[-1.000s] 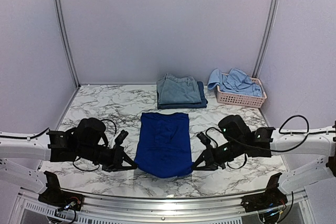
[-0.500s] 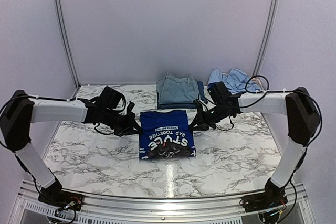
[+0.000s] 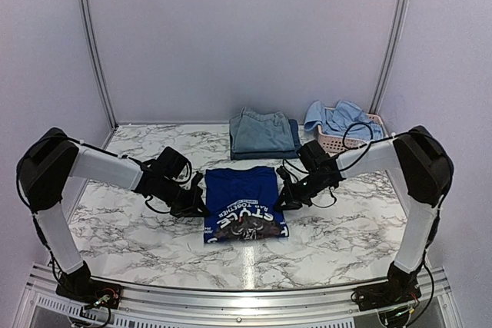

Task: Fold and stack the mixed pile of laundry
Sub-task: Fold the 2/3-rectangle-folded T-shirt at the center of the board.

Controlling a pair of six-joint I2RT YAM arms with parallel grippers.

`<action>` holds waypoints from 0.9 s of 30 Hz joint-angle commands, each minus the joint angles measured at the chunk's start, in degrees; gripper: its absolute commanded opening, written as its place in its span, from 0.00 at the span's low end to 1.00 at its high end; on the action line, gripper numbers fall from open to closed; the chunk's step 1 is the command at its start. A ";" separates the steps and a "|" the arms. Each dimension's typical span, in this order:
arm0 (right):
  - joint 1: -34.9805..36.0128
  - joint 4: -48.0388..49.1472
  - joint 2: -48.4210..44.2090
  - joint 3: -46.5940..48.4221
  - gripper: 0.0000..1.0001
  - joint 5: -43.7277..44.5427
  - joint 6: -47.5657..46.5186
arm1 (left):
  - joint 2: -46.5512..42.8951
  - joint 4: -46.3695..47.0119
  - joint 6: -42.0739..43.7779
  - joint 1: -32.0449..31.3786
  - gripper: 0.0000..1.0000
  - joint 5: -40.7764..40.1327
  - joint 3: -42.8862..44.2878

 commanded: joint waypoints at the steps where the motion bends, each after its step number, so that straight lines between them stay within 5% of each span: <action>1: 3.78 1.59 -8.63 -7.90 0.00 -0.86 3.69 | -9.31 -1.34 -0.68 -2.95 0.00 1.61 -6.79; 11: 11.64 -3.84 -29.29 -15.61 0.00 2.88 13.68 | -29.44 -11.64 -1.80 -5.92 0.00 0.01 -8.97; 27: 2.49 -14.00 -24.24 -0.58 0.00 3.01 4.92 | -18.94 -19.67 6.71 0.67 0.00 0.79 10.30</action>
